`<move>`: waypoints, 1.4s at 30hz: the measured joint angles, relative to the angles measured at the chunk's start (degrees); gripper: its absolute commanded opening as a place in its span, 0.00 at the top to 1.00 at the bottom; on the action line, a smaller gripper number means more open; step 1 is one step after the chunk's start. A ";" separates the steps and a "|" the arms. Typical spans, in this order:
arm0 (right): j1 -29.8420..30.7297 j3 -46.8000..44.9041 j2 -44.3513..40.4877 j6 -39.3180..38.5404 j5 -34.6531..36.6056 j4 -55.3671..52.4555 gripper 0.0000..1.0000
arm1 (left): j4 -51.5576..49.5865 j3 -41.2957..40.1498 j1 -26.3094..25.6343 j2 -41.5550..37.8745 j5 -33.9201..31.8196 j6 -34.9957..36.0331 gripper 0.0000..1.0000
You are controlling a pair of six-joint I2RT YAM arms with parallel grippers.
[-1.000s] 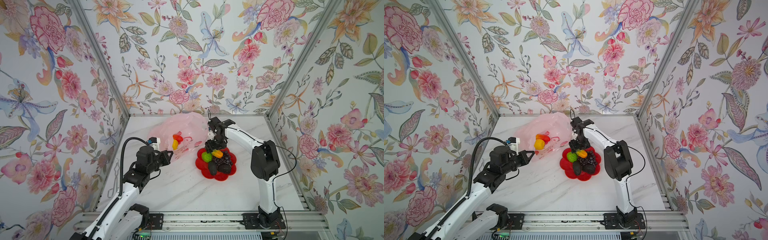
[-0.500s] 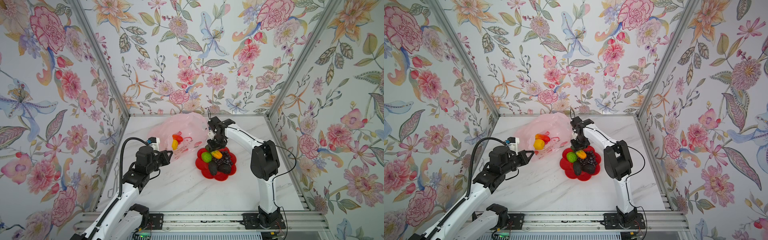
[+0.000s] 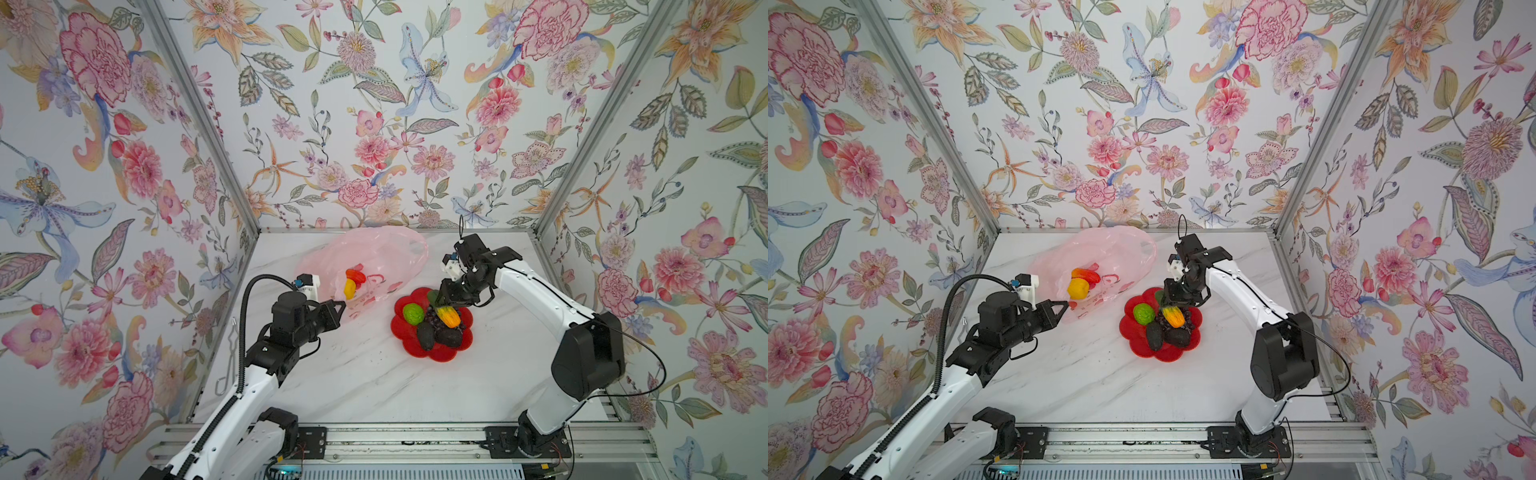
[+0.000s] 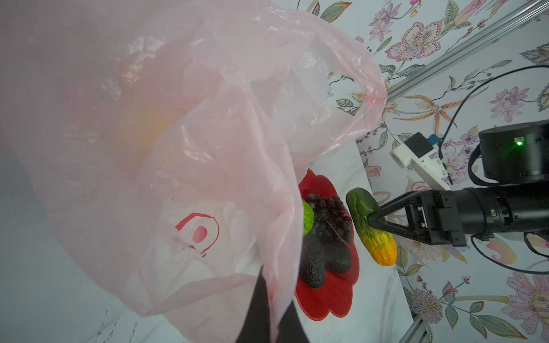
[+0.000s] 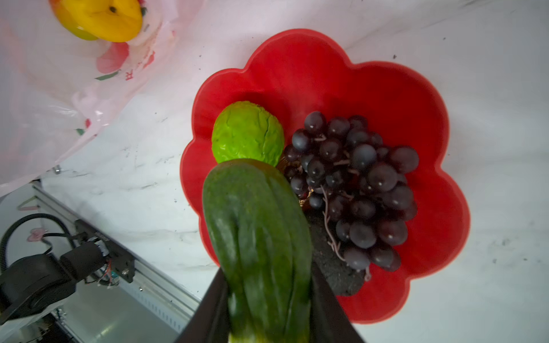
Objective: Place the fruits into the plastic bag
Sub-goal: Pick up the fruit from the plate, then place the fruit in the plastic bag.
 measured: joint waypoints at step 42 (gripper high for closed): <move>16.94 7.56 17.25 58.82 -8.57 47.01 0.68 | 0.35 0.00 0.00 -2.25 1.33 -1.11 1.00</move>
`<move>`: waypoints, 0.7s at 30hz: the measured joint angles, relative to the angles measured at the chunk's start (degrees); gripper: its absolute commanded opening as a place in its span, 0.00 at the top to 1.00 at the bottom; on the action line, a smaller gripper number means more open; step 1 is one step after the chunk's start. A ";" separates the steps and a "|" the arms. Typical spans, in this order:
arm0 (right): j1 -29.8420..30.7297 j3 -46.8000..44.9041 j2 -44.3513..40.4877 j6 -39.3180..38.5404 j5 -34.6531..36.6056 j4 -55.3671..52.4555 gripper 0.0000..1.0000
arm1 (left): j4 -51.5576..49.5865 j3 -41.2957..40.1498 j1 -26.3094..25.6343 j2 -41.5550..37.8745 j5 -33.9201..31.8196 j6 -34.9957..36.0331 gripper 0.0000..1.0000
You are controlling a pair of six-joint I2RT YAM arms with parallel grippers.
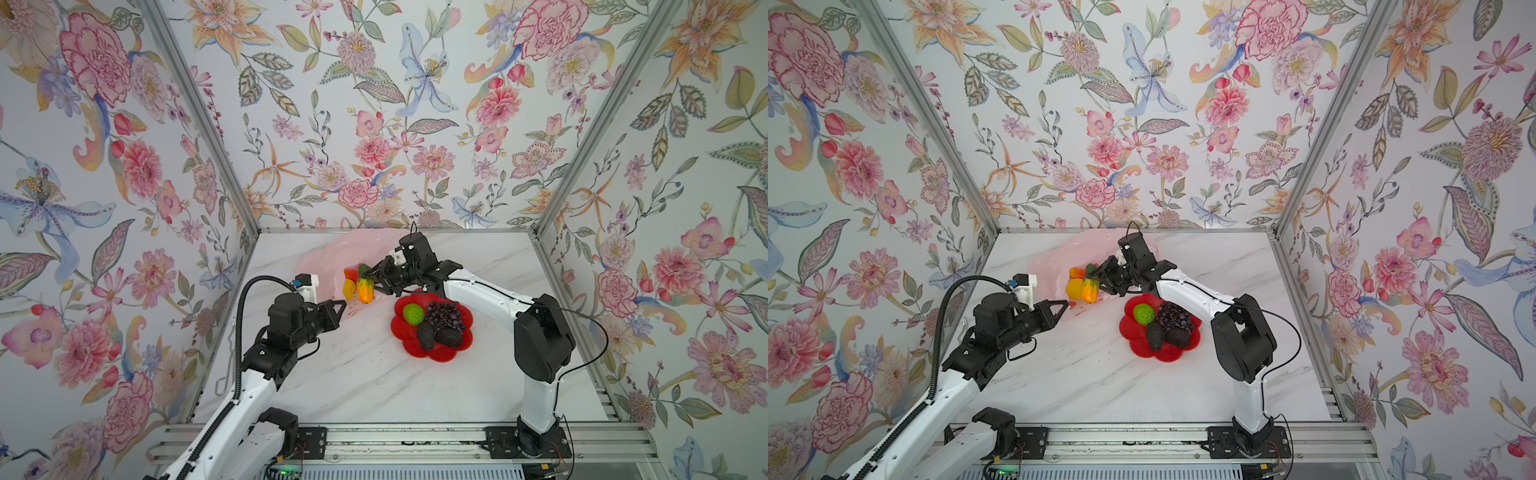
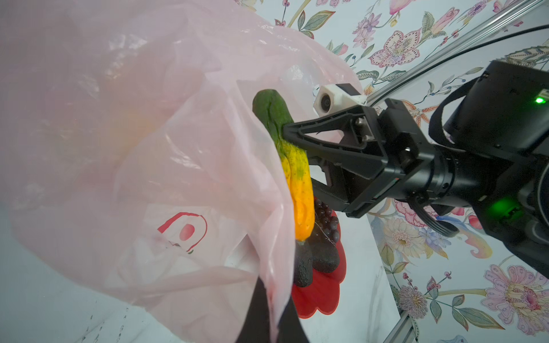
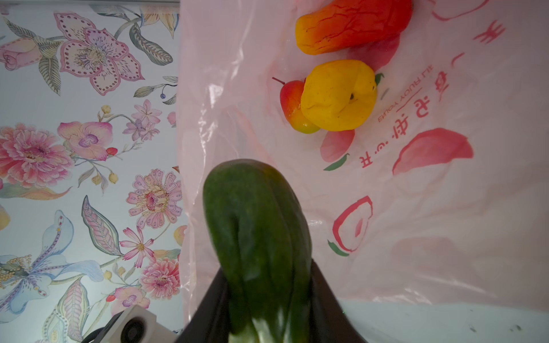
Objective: Place the fruits into the plastic bag
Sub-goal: Place the fruit in the plastic bag.
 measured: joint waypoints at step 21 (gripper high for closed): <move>-2.60 4.61 13.18 9.88 3.37 9.11 0.51 | 0.02 -1.20 0.00 -0.20 0.85 -0.02 1.00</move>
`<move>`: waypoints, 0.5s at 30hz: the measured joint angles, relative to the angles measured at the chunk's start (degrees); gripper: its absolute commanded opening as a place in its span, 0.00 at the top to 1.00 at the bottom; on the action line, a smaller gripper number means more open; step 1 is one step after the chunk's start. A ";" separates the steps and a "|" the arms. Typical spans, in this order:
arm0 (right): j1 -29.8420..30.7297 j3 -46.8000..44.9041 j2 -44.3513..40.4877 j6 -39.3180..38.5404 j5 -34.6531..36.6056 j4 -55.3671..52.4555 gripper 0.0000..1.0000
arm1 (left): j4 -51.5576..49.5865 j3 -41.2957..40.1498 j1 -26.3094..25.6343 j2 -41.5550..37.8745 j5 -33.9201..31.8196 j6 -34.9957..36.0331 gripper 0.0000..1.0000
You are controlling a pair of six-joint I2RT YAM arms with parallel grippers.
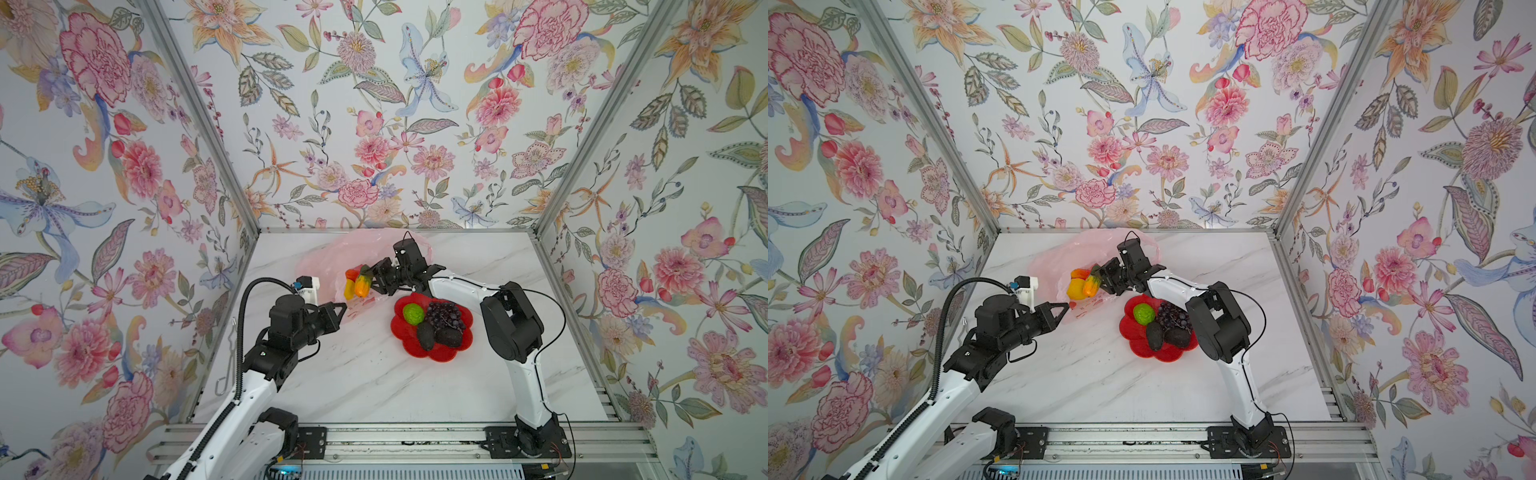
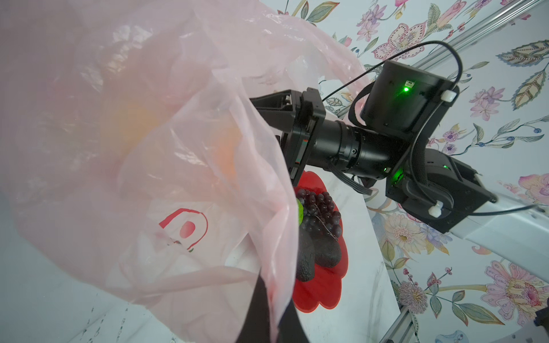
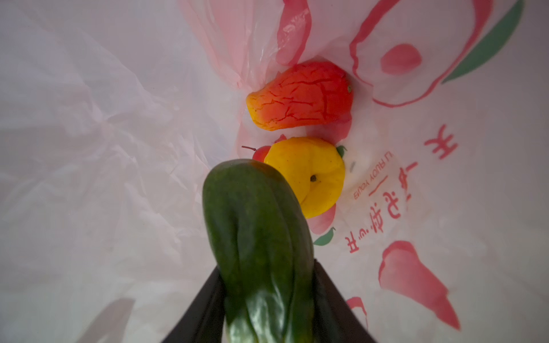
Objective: Place the fruits into the plastic bag
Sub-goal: Place the fruit in the plastic bag.
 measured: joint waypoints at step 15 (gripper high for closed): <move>-0.96 2.01 1.05 0.74 1.86 2.38 0.25 | 0.00 -0.24 0.00 -0.87 0.44 -0.44 1.00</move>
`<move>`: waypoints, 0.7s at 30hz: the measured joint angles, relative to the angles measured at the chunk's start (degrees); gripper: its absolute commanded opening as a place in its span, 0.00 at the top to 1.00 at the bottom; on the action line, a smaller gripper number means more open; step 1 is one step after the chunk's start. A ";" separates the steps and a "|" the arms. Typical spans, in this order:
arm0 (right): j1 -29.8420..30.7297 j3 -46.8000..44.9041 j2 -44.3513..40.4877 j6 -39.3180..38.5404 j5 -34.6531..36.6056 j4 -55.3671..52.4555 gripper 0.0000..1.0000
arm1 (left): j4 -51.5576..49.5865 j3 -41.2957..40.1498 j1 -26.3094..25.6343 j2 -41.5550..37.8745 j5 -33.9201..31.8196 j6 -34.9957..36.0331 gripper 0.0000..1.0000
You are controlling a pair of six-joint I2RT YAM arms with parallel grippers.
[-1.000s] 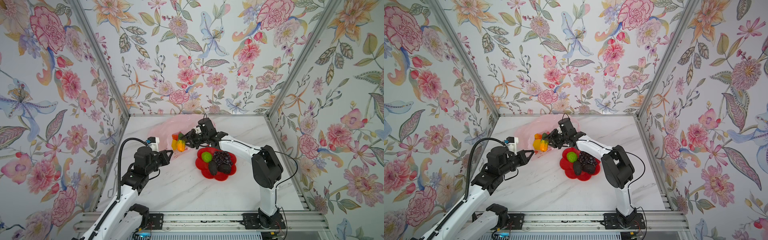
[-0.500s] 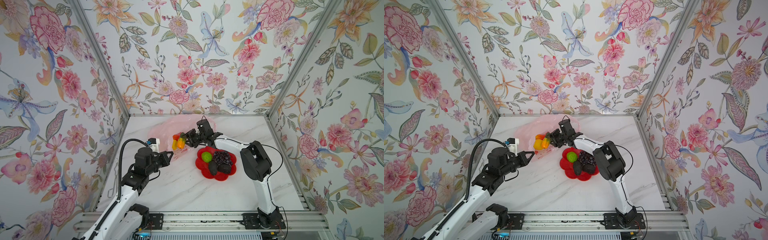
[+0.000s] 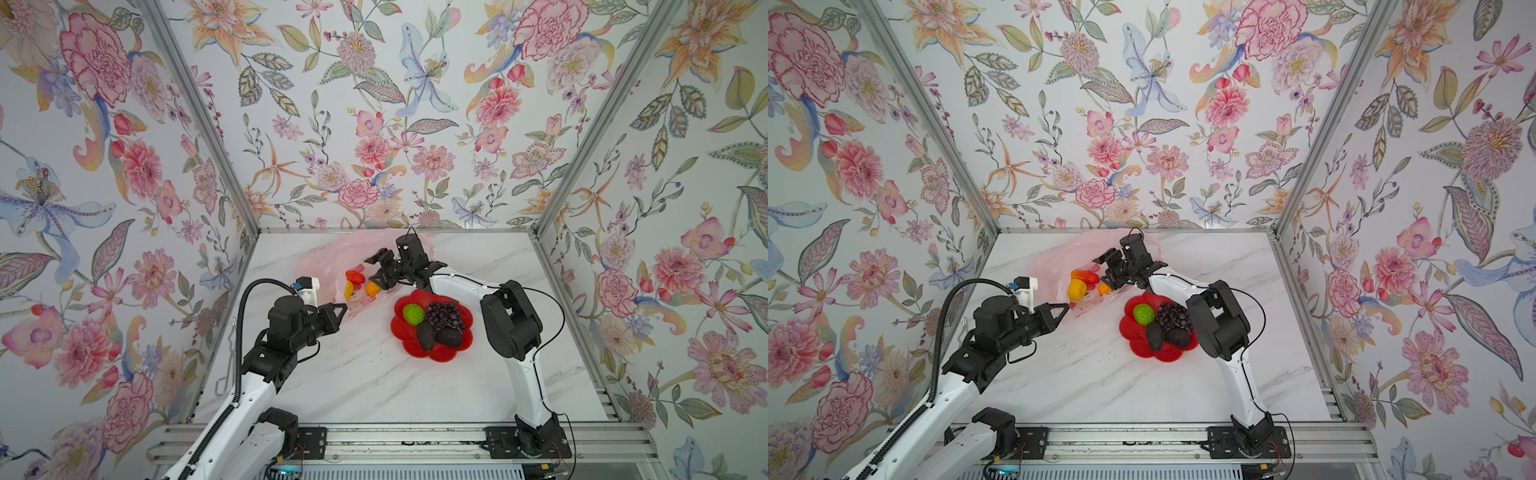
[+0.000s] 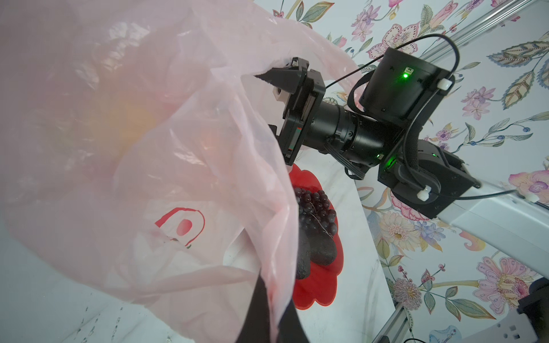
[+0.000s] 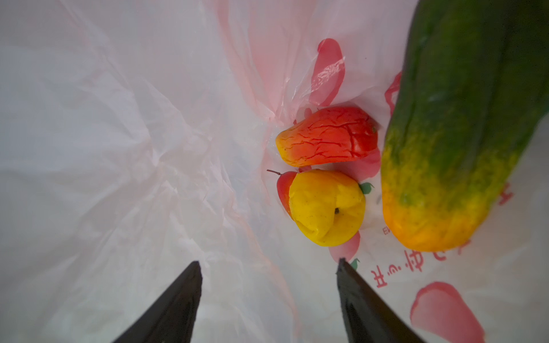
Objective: Place the fruits into the plastic bag
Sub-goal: Place the fruit in the plastic bag.
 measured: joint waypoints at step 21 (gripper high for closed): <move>0.28 8.09 -7.32 -18.86 -4.59 -16.85 0.21 | 0.02 -0.98 0.02 -0.68 -0.46 -1.79 1.00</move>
